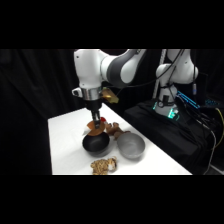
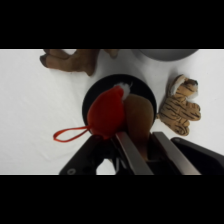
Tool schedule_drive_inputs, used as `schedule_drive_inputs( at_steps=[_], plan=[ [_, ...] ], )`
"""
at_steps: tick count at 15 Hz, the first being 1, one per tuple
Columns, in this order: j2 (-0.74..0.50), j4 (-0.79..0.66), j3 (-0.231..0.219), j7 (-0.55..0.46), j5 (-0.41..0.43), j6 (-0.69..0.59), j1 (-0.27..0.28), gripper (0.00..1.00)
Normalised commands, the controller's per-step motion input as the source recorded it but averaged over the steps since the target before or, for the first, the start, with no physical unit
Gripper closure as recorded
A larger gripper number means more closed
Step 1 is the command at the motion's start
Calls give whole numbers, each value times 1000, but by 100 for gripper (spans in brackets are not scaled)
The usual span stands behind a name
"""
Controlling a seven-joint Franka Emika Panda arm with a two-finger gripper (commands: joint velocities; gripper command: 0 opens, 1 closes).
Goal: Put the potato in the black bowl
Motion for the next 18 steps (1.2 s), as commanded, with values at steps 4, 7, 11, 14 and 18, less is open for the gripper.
schedule_drive_inputs(
  at_steps=[4, 7, 11, 14, 18],
  plan=[
    [-56, -224, 0, -196, -77, 332, -35, 46],
    [52, -17, -28, -178, -74, 270, -63, 21],
    [65, 129, -47, -119, -66, 101, -69, 0],
    [-150, 148, -37, -163, -77, -216, -81, 0],
    [-402, 70, 9, -194, -50, -564, -65, 0]
  ],
)
